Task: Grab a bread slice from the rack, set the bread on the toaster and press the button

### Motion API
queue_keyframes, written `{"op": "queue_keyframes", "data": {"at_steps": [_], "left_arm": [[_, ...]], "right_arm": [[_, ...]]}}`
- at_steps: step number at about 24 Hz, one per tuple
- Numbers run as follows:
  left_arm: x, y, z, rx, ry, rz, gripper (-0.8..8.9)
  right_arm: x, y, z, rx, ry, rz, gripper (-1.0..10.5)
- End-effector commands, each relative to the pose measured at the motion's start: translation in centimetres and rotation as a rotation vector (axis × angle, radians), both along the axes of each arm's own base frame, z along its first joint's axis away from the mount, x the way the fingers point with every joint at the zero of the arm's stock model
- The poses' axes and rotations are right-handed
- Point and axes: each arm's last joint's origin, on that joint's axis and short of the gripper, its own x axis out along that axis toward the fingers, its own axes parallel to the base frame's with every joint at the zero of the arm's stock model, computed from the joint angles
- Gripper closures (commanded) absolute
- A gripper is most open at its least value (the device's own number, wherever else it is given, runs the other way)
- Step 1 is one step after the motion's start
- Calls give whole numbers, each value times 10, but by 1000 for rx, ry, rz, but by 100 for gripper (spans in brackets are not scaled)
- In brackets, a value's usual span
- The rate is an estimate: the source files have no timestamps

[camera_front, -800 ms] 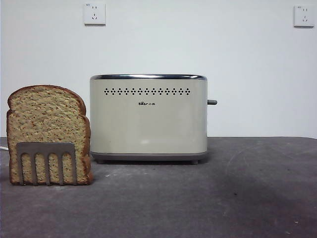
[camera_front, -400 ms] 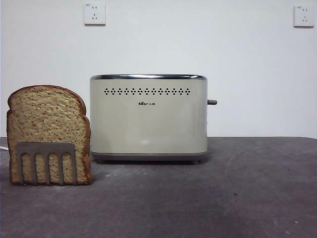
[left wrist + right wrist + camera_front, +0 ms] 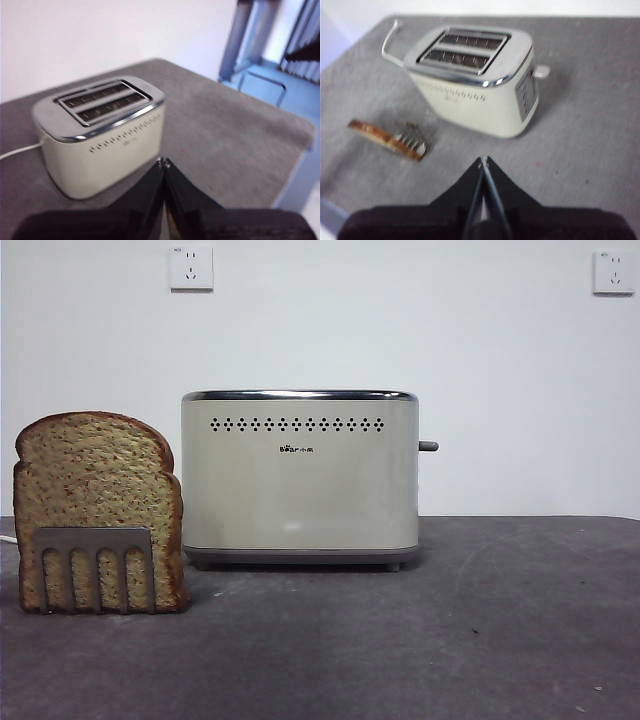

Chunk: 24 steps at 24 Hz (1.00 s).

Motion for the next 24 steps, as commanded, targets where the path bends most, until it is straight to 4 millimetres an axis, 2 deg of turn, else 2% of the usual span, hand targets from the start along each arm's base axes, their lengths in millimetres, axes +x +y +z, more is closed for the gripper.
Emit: {"op": "queue_keyframes", "data": {"at_steps": [1,7,11,12,13,14,15,16,20,24], "left_arm": [[-3,-3,2,90,-9,-66,822],[-6,-4,-2,219,55,-70,822],[-5,-5,-2,241,56,-56,813],[-5,-5,-2,250,53,-44,769],[-4,-5,-2,261,50,-29,607],[-4,-5,-2,274,45,-11,365],[-3,-5,-1,288,31,7,178],[-2,-5,0,296,15,16,149],[5,-12,7,314,1,-23,150],[29,-28,7,420,47,-81,153]], "right_arm": [[-2,2,7,-44,5,46,958],[-4,3,10,-52,17,58,958],[-4,3,10,-52,17,57,958],[-4,3,10,-52,18,57,958],[-4,3,10,-52,18,57,958],[-4,3,10,-52,17,57,958],[-4,3,10,-52,18,57,958],[-4,3,10,-54,17,59,958],[-1,3,9,-57,26,61,958],[3,4,7,-59,39,62,958]]}}
